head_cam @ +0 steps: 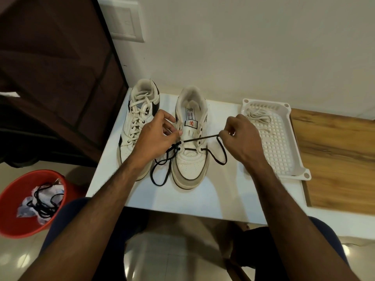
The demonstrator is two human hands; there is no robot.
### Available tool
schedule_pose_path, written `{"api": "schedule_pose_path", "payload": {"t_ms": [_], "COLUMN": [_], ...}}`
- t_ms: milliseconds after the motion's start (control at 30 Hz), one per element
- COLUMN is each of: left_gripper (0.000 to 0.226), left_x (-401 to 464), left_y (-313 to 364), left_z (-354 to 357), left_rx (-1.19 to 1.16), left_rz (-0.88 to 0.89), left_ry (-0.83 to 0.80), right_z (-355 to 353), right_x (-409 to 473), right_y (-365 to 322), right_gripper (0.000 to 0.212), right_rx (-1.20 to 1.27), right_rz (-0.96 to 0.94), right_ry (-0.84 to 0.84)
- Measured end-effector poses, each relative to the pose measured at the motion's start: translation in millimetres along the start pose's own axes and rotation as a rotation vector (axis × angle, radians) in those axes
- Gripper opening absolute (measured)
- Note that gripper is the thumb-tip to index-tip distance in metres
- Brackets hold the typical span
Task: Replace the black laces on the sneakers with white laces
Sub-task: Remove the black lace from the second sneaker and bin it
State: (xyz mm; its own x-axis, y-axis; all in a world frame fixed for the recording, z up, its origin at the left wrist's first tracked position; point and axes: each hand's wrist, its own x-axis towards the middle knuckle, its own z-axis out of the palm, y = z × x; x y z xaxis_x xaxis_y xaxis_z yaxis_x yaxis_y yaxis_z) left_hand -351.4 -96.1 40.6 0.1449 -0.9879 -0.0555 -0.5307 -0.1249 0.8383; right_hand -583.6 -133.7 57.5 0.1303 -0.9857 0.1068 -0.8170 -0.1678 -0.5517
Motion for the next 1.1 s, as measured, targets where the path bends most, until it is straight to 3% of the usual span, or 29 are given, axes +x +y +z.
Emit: {"api": "schedule_pose_path", "payload": {"t_ms": [67,133,200,433,567,733,933,1100], "left_gripper": [0.033,0.033,0.034,0.033,0.032,0.031,0.026,0.034], "left_x": [0.5,0.9,0.9,0.8,1.0,0.1,-2.7,-5.5], "left_y": [-1.1,-1.9,-1.4,-4.0,-3.7,-3.9,-8.5,-6.2], "left_z": [0.0,-0.2,0.0,0.1,-0.1,-0.8,0.9,3.6], "left_rx": [-0.001,0.0,0.002,0.016,0.013,0.023,0.103,0.435], "left_rz": [0.001,0.003,0.005,0.02,0.028,0.047,0.212,0.506], "left_ry": [0.003,0.005,0.008,0.02,0.016,0.002,-0.011,-0.159], "right_z": [1.0,3.6,11.5,45.6,18.0,-27.0,-22.4,-14.4], "right_x": [-3.8,-7.4,-9.8,-14.0,-1.9,5.6,4.2,6.0], "right_y": [-0.6,-9.6,-23.1,-38.6,-20.5,12.9,15.9,18.8], "right_gripper": [0.008,0.033,0.039,0.01,0.008,0.011,0.005,0.01], "right_rx": [-0.1,-0.035,0.031,-0.225,-0.221,-0.079,-0.139,-0.366], "right_rz": [-0.026,-0.131,-0.242,-0.419,-0.323,-0.05,0.022,0.066], "right_ry": [-0.046,-0.073,-0.11,-0.144,-0.053,0.108,-0.185,-0.416]}}
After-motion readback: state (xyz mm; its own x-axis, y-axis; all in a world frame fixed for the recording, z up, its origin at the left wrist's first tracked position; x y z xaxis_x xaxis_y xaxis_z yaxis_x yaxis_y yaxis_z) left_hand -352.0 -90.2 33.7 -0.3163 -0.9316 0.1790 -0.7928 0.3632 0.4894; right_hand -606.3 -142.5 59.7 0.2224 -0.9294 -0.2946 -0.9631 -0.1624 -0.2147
